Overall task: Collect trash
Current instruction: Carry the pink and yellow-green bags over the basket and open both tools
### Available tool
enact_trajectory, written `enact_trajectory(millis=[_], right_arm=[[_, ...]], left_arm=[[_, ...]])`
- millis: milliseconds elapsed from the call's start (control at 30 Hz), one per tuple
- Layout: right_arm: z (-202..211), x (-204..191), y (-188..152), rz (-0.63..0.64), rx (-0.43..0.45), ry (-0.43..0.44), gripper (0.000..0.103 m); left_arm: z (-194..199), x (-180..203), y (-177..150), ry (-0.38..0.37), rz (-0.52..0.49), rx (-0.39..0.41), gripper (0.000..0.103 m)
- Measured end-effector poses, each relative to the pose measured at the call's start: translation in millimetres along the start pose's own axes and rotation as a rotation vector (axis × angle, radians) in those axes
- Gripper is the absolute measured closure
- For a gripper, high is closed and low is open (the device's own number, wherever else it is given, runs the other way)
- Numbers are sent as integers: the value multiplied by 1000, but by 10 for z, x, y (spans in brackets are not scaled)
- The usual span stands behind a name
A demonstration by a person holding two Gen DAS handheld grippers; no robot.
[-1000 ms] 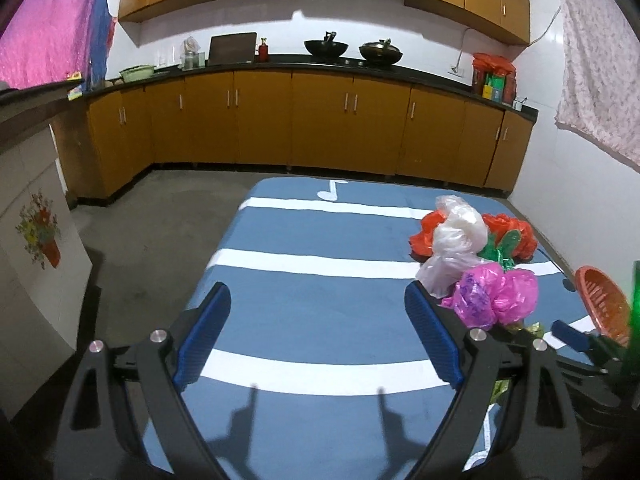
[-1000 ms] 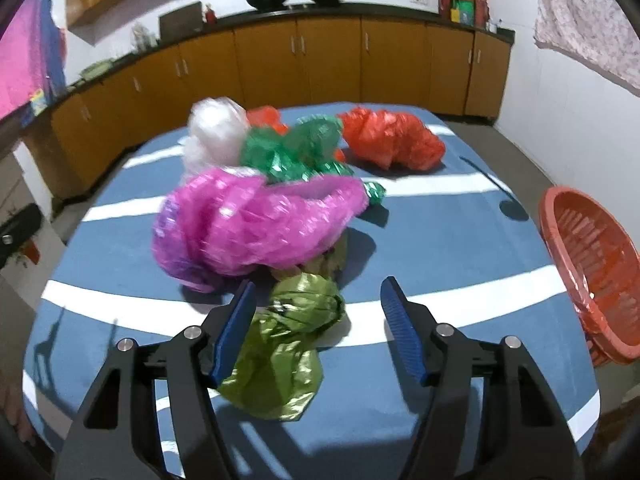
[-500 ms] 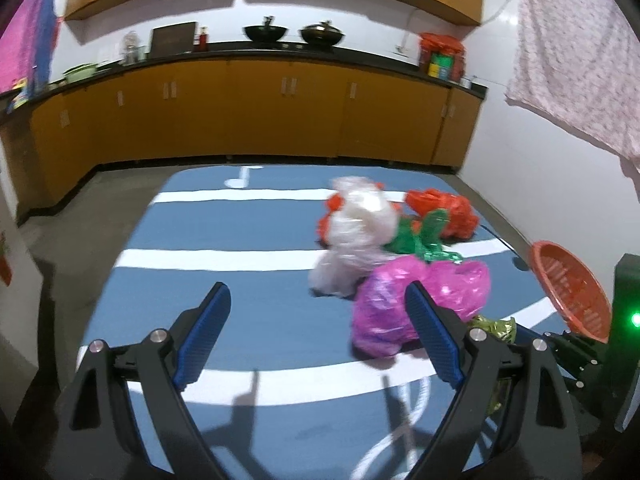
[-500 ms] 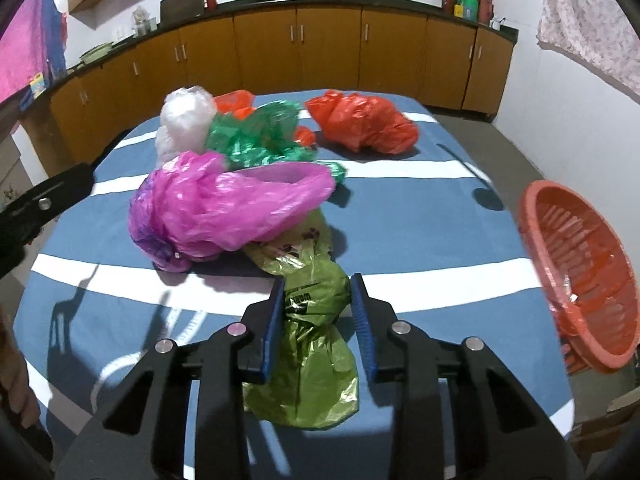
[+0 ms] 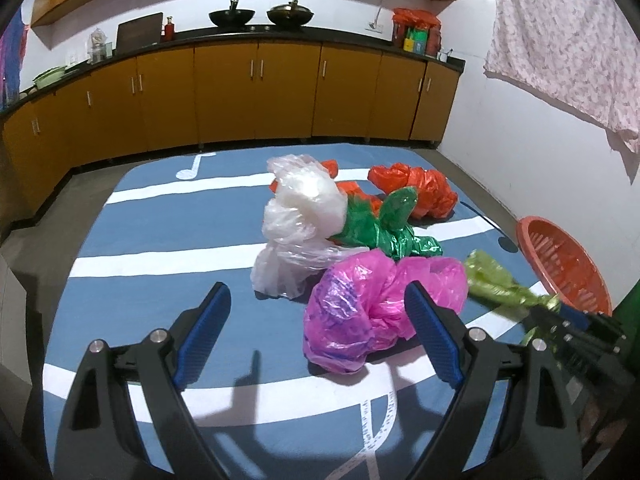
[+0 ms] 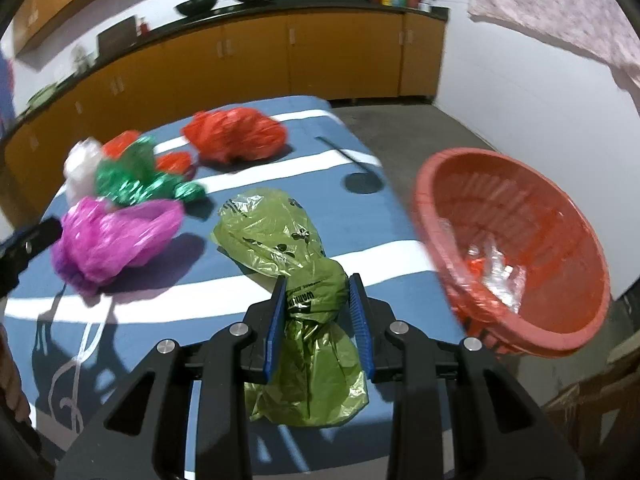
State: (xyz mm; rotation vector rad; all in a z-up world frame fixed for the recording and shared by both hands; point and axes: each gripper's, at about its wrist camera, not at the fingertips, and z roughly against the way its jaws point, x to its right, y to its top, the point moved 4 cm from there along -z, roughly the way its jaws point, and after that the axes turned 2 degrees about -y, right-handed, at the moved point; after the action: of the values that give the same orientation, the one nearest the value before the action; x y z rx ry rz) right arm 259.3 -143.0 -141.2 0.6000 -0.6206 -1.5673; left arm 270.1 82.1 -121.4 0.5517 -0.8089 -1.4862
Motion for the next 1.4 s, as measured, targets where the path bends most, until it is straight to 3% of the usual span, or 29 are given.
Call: enact_trajectory(millis=[300,433,533,900,1400], right_arm=[[68,168,75,-29,28,2,72],[93,185,74,-32,32,6,72],[134,201,87,-34,41,10,72],[409,338,182,-50,102,20,72],[763,743,274,-95,190,-28,72]], left_arm=[[-192,91,-88,-59,-2,-79,40],[-142,164,-99,-79,-26,-76,65],[-88,207,-112,-82,-41,-71,72],[223,380,-75,-99,-53,-14,77],[484,936,160,-170,-92,68,77]])
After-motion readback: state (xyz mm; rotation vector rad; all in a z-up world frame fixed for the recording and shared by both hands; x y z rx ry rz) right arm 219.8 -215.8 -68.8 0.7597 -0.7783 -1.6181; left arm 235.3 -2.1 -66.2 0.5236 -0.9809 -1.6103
